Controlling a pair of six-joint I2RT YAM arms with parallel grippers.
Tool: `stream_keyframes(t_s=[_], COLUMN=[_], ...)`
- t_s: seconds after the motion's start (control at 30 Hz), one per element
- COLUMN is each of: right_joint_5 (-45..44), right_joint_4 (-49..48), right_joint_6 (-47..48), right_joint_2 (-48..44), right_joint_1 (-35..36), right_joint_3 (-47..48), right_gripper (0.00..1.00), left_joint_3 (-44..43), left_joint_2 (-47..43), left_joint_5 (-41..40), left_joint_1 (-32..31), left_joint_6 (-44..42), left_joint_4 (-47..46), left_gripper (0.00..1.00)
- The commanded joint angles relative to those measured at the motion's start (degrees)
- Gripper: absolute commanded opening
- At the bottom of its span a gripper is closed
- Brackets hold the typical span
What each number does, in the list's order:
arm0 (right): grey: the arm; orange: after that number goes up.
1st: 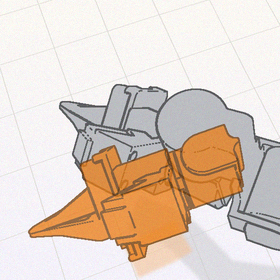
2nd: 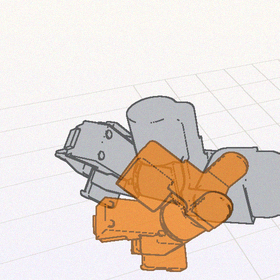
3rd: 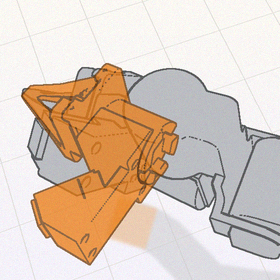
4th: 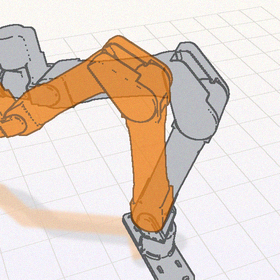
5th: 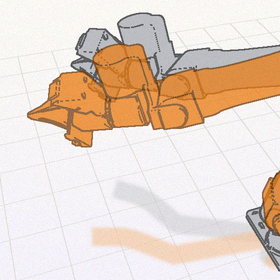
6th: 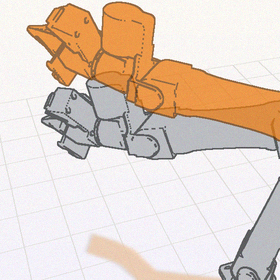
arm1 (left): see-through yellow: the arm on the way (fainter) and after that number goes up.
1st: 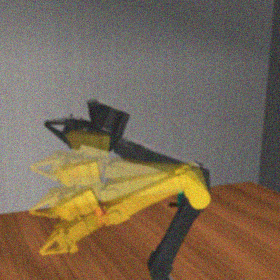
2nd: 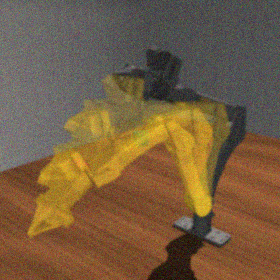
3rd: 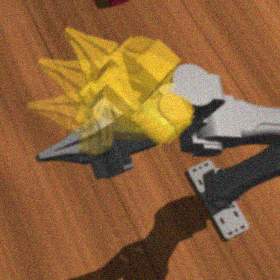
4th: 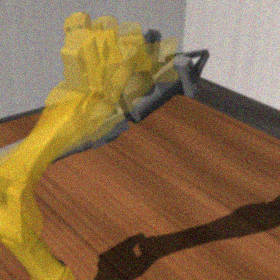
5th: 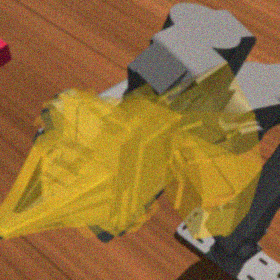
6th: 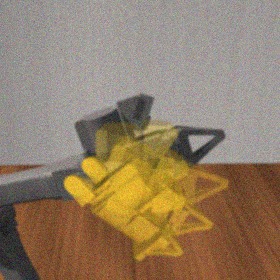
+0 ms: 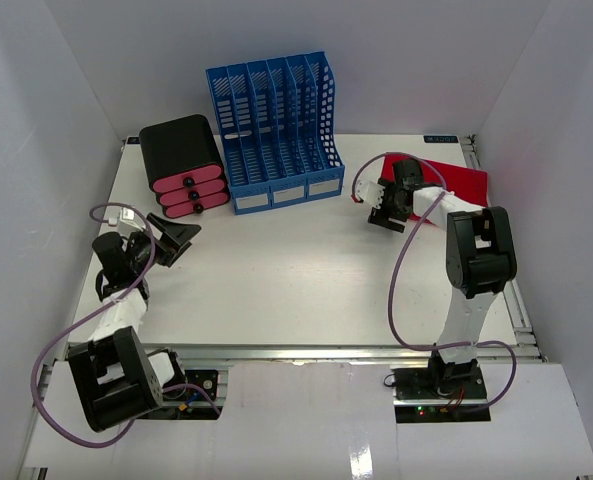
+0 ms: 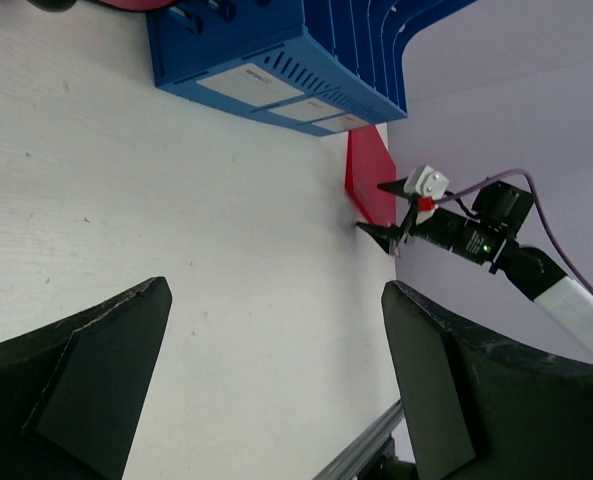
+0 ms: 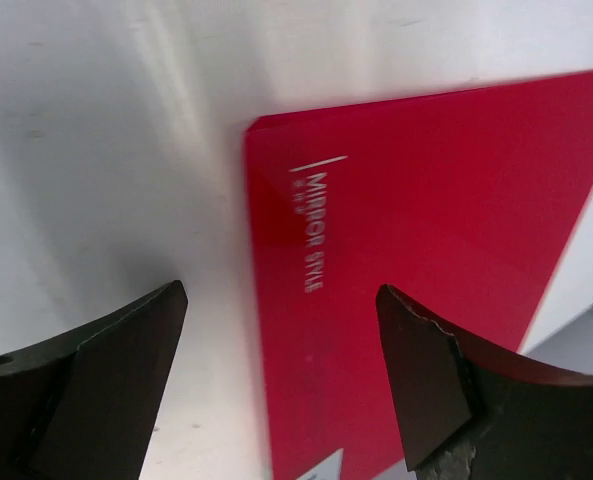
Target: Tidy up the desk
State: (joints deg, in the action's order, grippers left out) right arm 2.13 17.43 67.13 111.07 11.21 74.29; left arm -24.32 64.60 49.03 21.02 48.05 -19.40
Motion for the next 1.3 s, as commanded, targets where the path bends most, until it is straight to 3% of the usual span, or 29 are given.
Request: stream_keyframes(t_s=[0.0, 0.13, 0.3, 0.4, 0.6, 0.8, 0.97, 1.2, 1.27], right_joint_5=[-5.8, -5.88, -5.22, -4.1, -2.8, 2.91, 9.58, 17.45, 20.25], right_joint_4=[-3.69, -5.13, -3.06, 0.08, 0.69, 0.4, 3.97, 8.71, 10.41], right_joint_6=[5.86, 6.96, 7.49, 7.41, 5.99, 2.04, -2.18, -5.79, -6.09], right_joint_2=[2.85, 4.43, 5.73, 6.17, 4.66, -2.78, -11.25, -22.56, -26.28], right_joint_1=[0.39, 0.39, 0.39, 0.39, 0.55, 0.65, 0.65, 0.65, 0.65], right_joint_3=[2.29, 2.35, 2.35, 2.18, -0.9, -6.16, -9.9, -15.38, -17.47], right_gripper=[0.8, 0.69, 0.48, 0.31, 0.08, 0.08, 0.08, 0.08, 0.08], left_joint_3=[-1.98, -0.9, -0.88, -0.73, 1.93, 2.31, -0.29, -1.41, -3.74], left_joint_2=[-2.27, -3.69, -3.69, -3.86, -2.91, -3.56, -4.65, -3.39, -1.72], left_joint_5=[8.93, 9.94, 10.39, 11.08, 15.9, 16.84, 8.13, -0.8, -5.6], left_joint_1=[2.15, 2.17, 2.18, 2.18, 2.1, -1.86, -15.71, -27.19, -33.4], left_joint_6=[-5.38, -4.46, -4.35, -4.2, 2.58, 4.56, -1.73, 3.57, 4.98], left_joint_4=[7.02, 5.35, 5.52, 5.09, -7.38, -11.15, -3.19, -5.82, -5.97], left_gripper=[0.98, 0.98, 0.98, 0.98, 0.98, 0.98, 0.98, 0.98, 0.98])
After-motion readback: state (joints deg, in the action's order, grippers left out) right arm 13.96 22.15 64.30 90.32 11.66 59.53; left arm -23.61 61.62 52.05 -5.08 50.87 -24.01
